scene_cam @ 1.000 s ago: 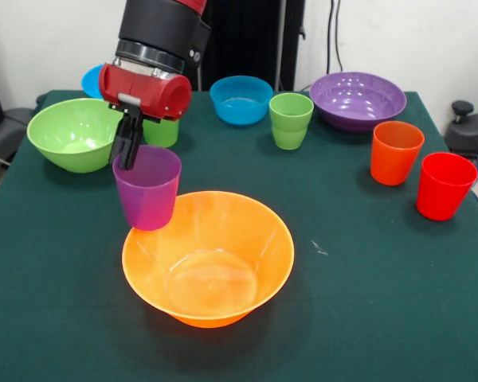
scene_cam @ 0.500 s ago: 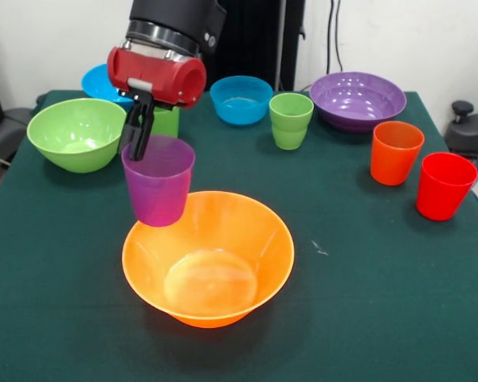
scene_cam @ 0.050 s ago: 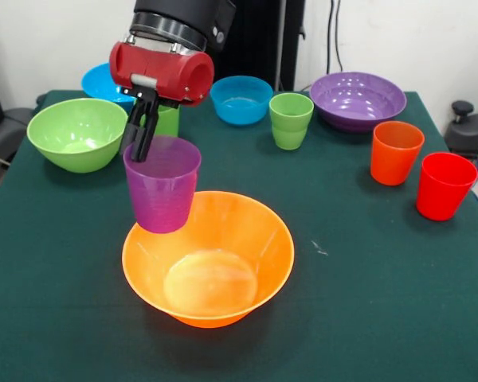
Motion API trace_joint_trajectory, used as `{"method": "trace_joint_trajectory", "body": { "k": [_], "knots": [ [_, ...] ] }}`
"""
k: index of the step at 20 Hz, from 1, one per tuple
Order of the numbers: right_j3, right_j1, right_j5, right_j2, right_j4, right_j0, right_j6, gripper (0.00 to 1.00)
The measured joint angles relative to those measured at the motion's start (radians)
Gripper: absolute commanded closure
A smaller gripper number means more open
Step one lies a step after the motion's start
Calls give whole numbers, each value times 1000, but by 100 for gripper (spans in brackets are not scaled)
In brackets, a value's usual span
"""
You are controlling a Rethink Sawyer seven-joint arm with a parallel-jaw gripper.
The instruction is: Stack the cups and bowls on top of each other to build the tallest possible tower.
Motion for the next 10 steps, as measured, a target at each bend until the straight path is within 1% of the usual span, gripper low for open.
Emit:
{"method": "trace_joint_trajectory", "body": {
  "k": [7,9,10],
  "knots": [
    [-29,52,0,-9,24,8,0,100],
    [-37,74,-1,-13,31,11,0,100],
    [-44,97,-3,-18,40,16,0,100]
  ]
}}
